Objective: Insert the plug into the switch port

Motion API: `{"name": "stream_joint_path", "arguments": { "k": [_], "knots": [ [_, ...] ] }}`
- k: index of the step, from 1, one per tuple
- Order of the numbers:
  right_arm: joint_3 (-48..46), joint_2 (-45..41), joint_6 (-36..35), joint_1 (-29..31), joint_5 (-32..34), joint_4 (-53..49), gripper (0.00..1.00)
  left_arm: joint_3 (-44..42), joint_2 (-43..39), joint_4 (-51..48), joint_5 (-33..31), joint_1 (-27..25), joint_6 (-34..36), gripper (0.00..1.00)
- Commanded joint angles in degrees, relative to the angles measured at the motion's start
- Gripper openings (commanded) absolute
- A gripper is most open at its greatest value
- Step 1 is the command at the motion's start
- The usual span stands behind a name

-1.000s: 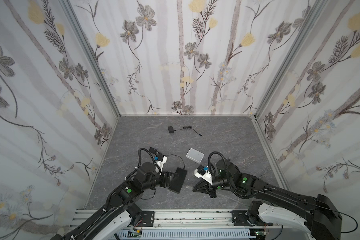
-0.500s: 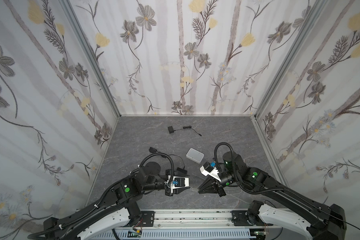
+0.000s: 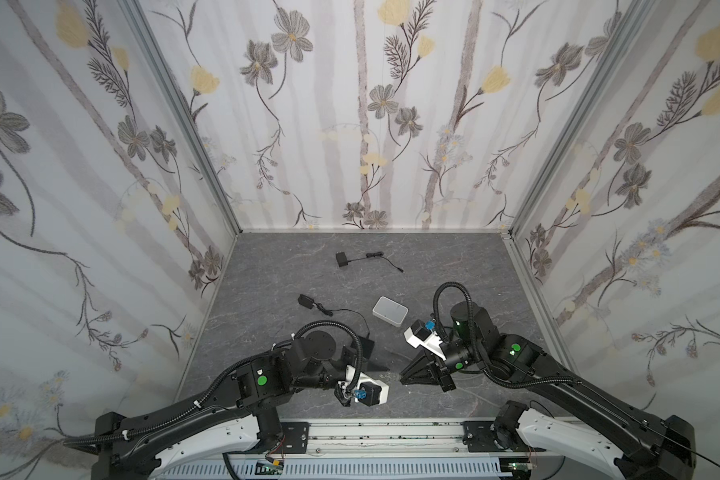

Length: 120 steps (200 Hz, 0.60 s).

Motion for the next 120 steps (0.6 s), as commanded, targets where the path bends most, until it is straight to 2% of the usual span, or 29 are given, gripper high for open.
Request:
{"name": "stream_joint_path", "arguments": {
  "k": [1, 60, 120],
  "knots": [
    [0.45, 0.43, 1.61, -0.12, -1.43, 2.73, 0.00, 0.85, 0.52, -0.60, -2.22, -0.63, 1.46, 0.32],
    [-0.84, -0.42, 5.56, -0.12, -4.96, 7.81, 0.00, 1.08, 2.21, 0.27, -4.24, -1.11, 1.94, 0.29],
    [-1.81, -0.27, 5.76, -0.12, -3.76, 7.96, 0.00, 1.96, 2.74, -0.35, -3.97, -1.25, 1.77, 0.21]
  ]
}}
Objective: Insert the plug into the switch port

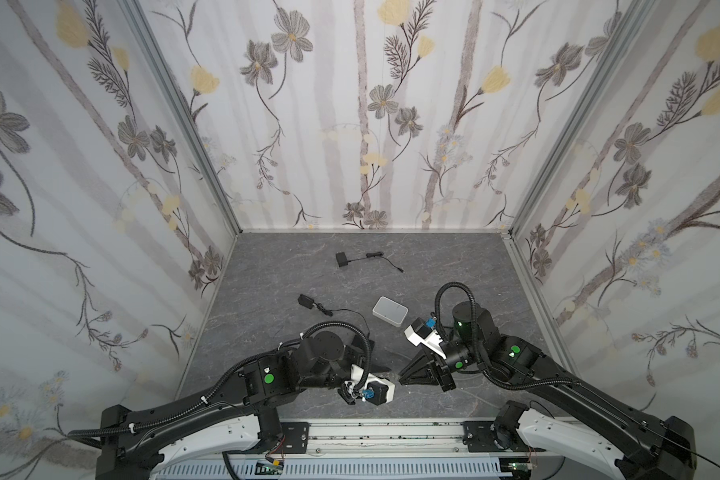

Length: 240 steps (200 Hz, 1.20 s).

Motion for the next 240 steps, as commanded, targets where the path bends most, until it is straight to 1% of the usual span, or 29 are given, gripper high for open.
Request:
{"name": "stream_joint_path", "arguments": {
  "k": [1, 22, 33, 46, 67, 81, 85, 98, 122, 133, 149, 160, 163, 175, 185, 198, 206, 215, 224, 240],
  "knots": [
    [-0.29, 0.48, 0.45, 0.01, -0.63, 2.26, 0.00, 1.00, 0.14, 0.02, 0.14, -0.16, 0.69, 0.21],
    [-0.29, 1.16, 0.56, 0.01, -0.44, 2.02, 0.00, 1.47, 0.10, -0.72, 0.15, -0.10, 0.63, 0.20],
    [-0.17, 1.46, 0.61, 0.01, -0.52, 1.94, 0.00, 1.46, -0.02, -0.74, 0.06, -0.14, 0.67, 0.22],
    [-0.12, 1.45, 0.54, 0.01, -0.57, 2.00, 0.00, 1.33, -0.21, -0.67, -0.03, -0.25, 0.65, 0.22],
    [0.04, 1.12, 0.67, 0.01, -0.70, 2.10, 0.00, 1.66, -0.10, -1.33, 0.14, -0.24, 0.55, 0.14],
    [0.31, 0.89, 0.72, 0.01, -0.50, 2.16, 0.00, 1.84, 0.21, -1.93, 0.36, -0.26, 0.50, 0.11],
    [0.39, 0.85, 0.73, 0.01, -0.38, 2.17, 0.02, 1.79, 0.22, -1.88, 0.35, -0.25, 0.50, 0.11],
    [0.55, 0.45, 0.64, 0.01, 0.88, 2.06, 0.17, 1.88, 0.31, -1.88, 0.37, -0.22, 0.13, 0.11],
    [1.34, -2.27, -2.03, 0.01, 6.00, 1.27, 0.28, 2.17, 0.58, -2.08, 0.07, -0.19, -2.18, 0.11],
    [1.93, -4.46, -4.19, 0.25, 10.32, 0.24, 0.34, 3.04, 1.16, -2.82, -0.27, -0.20, -5.26, 0.12],
    [1.94, -8.99, -7.02, 1.21, 17.19, 0.62, 0.37, 4.90, 2.57, -4.54, -1.58, -0.11, -11.64, 0.13],
    [1.94, -12.30, -8.36, 1.41, 23.80, 1.21, 0.37, 6.14, 3.69, -5.89, -2.36, -0.05, -16.21, 0.13],
    [1.94, -13.17, -9.10, 3.10, 25.52, 1.09, 0.37, 6.37, 4.07, -6.19, -2.52, -0.01, -17.48, 0.13],
    [1.74, -16.17, -11.61, 5.54, 33.51, 1.05, 0.36, 7.31, 5.32, -6.99, -3.04, 0.24, -22.99, 0.13],
    [1.10, -18.30, -13.90, 8.80, 39.97, 1.21, 0.36, 7.68, 5.98, -6.99, -2.76, 0.88, -27.84, 0.12],
    [0.42, -20.12, -17.27, 13.53, 47.71, 0.99, 0.35, 7.80, 6.39, -5.79, -3.78, 2.36, -37.65, 0.12],
    [-0.02, -20.60, -19.19, 16.35, 52.07, 0.93, 0.35, 7.85, 6.43, -5.36, -4.73, 3.75, -43.87, 0.11],
    [-0.56, -20.91, -21.07, 19.70, 56.97, 0.94, 0.35, 7.94, 6.33, -5.47, -4.25, 5.62, -49.47, 0.08],
    [-1.00, -20.54, -22.77, 22.95, 62.00, 0.82, 0.35, 8.00, 6.02, -5.58, -3.10, 7.17, -53.81, 0.07],
    [-1.09, -18.22, -25.58, 28.38, 70.61, 0.36, 0.35, 7.63, 5.20, -4.68, -0.98, 9.38, -60.74, 0.01]
  ]
}}
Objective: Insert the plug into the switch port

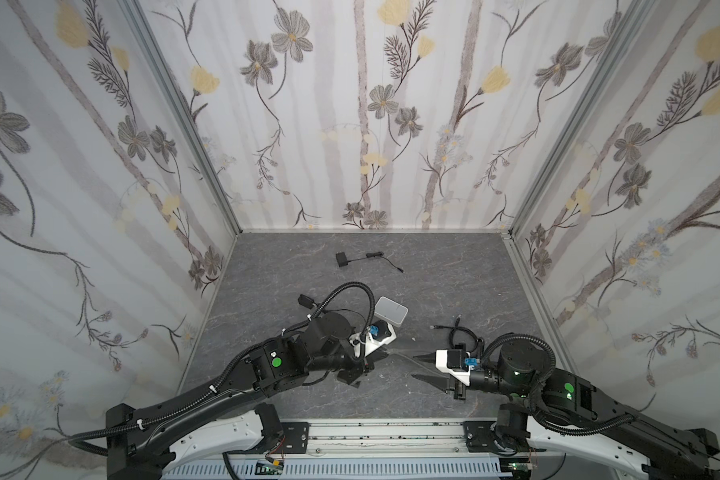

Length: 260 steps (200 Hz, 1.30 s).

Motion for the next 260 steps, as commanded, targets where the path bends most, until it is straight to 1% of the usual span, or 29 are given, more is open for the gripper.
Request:
{"name": "stream_joint_path", "arguments": {
  "k": [1, 16, 27, 36, 61, 78, 120, 124, 137, 186, 222, 246, 260],
  "knots": [
    [-0.26, 2.47, -7.39, 5.99, 19.97, 0.63, 0.35, 0.27, -0.98, 1.49, 2.53, 2.57, -18.33, 0.01],
    [0.52, 6.31, -7.95, 9.56, 29.19, 0.69, 0.36, -0.66, -1.59, 4.28, 7.07, 4.45, -24.38, 0.01],
    [1.51, 8.81, -7.25, 10.04, 33.31, 0.79, 0.37, -1.53, -2.08, 6.45, 9.95, 5.19, -27.90, 0.01],
    [2.42, 10.38, -6.81, 10.01, 35.04, 0.75, 0.36, -1.97, -2.33, 7.54, 11.37, 5.81, -30.20, 0.01],
    [2.68, 12.23, -8.12, 10.05, 35.70, 2.83, 0.37, -2.56, -2.33, 9.04, 13.91, 6.49, -34.48, 0.01],
    [2.69, 12.55, -8.77, 10.03, 35.95, 3.31, 0.36, -2.47, -1.83, 8.43, 15.42, 6.72, -34.92, 0.01],
    [2.70, 13.17, -11.77, 10.09, 30.66, 3.27, 0.33, -2.73, -0.91, 9.42, 17.64, 7.59, -37.67, 0.01],
    [4.41, 13.20, -11.85, 10.09, 30.39, 3.35, 0.32, -2.69, -0.85, 9.44, 17.73, 7.51, -37.87, 0.01],
    [4.61, 13.39, -12.15, 10.04, 29.24, 3.46, 0.31, -2.62, -0.70, 9.48, 17.86, 7.81, -38.10, 0.01],
    [4.73, 14.29, -12.18, 10.04, 27.56, 3.57, 0.29, -2.82, -0.31, 10.38, 18.69, 8.07, -39.07, 0.01],
    [4.22, 15.15, -12.31, 10.03, 28.29, 3.40, 0.29, -2.52, -0.26, 11.28, 19.52, 8.31, -40.33, 0.02],
    [3.72, 15.05, -12.39, 10.04, 29.41, 3.48, 0.33, -2.34, -0.33, 10.77, 19.89, 8.57, -40.36, 0.02],
    [3.58, 14.94, -12.47, 9.97, 29.92, 3.60, 0.34, -2.16, -0.33, 10.36, 20.18, 8.60, -40.27, 0.02]
  ]
}}
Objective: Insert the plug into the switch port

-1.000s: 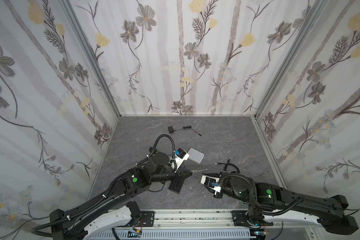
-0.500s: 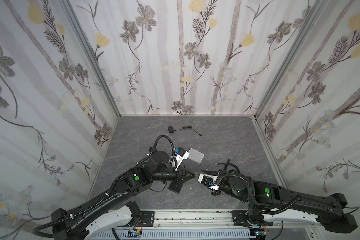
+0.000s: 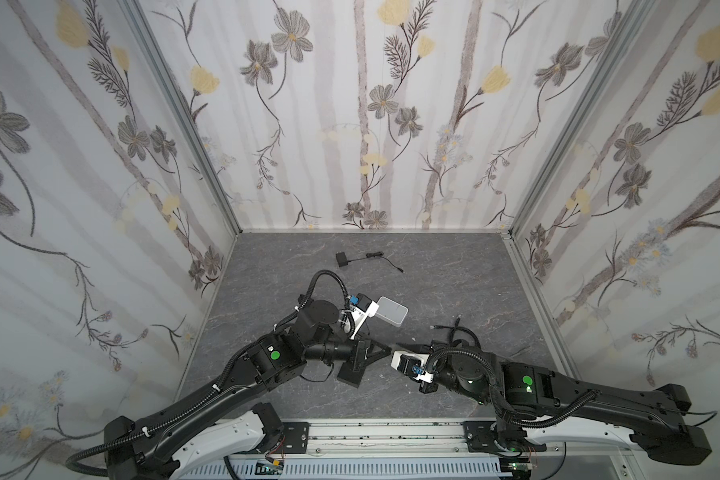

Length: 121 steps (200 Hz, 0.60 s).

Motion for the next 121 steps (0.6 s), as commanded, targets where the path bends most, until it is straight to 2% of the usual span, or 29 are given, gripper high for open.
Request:
{"name": "stream_joint_path", "arguments": {
  "k": [1, 52, 89, 121],
  "knots": [
    [-0.33, -0.04, -0.76, -0.03, 1.38, 1.33, 0.34, 0.60, -0.10, 2.15, 1.34, 0.19, -0.44, 0.02],
    [-2.81, -1.26, -1.40, -1.13, 0.06, 2.61, 0.40, 1.38, 0.87, 2.36, 5.68, 0.37, -0.33, 0.02],
    [-9.76, -10.20, -3.89, -6.43, -13.44, 10.62, 0.36, 2.15, 1.04, 0.58, 7.46, 0.58, 1.04, 0.02],
    [-12.61, -15.83, -3.82, -8.97, -17.71, 13.10, 0.32, 2.17, 1.16, 0.25, 7.87, 0.80, 0.82, 0.02]
  ]
}}
